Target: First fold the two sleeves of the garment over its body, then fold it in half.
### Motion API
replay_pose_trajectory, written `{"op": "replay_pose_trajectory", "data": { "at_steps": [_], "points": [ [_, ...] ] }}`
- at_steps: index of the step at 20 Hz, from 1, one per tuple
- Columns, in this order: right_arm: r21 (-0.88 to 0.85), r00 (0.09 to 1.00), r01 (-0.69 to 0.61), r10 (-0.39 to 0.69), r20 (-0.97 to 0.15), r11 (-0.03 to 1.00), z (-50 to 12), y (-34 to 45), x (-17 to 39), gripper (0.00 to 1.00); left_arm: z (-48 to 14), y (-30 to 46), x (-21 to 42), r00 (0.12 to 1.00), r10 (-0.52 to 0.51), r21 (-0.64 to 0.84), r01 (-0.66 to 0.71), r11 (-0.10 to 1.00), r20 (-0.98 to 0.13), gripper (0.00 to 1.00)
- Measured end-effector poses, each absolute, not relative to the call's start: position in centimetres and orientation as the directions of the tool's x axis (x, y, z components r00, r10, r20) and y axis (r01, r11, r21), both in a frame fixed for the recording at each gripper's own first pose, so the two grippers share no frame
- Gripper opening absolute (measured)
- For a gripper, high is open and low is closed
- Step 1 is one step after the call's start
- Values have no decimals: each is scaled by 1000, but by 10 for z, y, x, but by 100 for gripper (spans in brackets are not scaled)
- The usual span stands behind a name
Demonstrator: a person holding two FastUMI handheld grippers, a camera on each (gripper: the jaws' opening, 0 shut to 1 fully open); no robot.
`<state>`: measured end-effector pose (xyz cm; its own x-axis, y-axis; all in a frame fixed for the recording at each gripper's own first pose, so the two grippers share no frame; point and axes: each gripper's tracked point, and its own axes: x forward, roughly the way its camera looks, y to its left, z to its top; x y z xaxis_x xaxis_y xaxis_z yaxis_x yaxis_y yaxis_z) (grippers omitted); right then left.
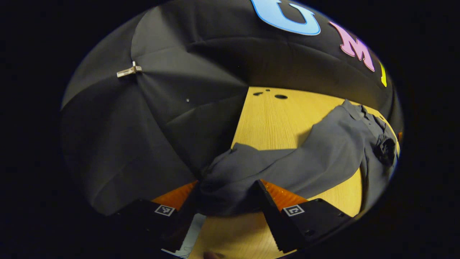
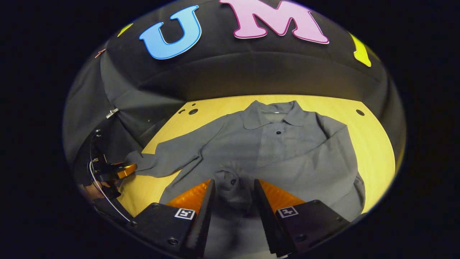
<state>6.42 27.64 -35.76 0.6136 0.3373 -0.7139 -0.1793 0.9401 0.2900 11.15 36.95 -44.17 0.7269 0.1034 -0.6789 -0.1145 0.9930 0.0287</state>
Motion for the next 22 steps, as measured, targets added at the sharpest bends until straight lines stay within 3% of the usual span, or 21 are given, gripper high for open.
{"op": "replay_pose_trajectory", "data": {
  "at_steps": [1, 2, 3, 4, 7, 8, 15, 21, 22],
  "points": [
    [292, 618, -168, 331, -713, 942, -356, 272, 64, 68, -445, 367, 114, 712, 93, 23, -108, 994, -696, 90],
    [292, 625, -157, 324, -710, 943, -354, 268, 62, 68, -446, 367, 113, 717, 93, 24, -106, 994, -690, 77],
    [294, 629, -149, 320, -708, 944, -352, 264, 62, 68, -448, 364, 114, 707, 82, 21, -94, 995, -702, 78],
    [294, 633, -143, 316, -707, 945, -350, 259, 60, 68, -445, 362, 113, 707, 75, 22, -84, 996, -703, 66],
    [288, 638, -136, 307, -706, 948, -347, 245, 55, 68, -441, 363, 114, 698, 119, 75, -93, 993, -706, 14],
    [288, 642, -133, 304, -704, 948, -346, 239, 53, 68, -433, 360, 116, 711, 128, 83, -98, 992, -691, 10],
    [283, 668, -90, 269, -694, 955, -337, 186, 46, 68, -357, 341, 109, 794, 172, 100, -140, 985, -583, 7],
    [278, 688, -45, 232, -688, 959, -337, 134, 41, 68, -288, 290, 103, 845, 163, 56, -157, 986, -510, 10],
    [277, 690, -38, 226, -688, 960, -338, 126, 42, 68, -277, 278, 104, 853, 153, 47, -150, 988, -499, 7]
  ]
}}
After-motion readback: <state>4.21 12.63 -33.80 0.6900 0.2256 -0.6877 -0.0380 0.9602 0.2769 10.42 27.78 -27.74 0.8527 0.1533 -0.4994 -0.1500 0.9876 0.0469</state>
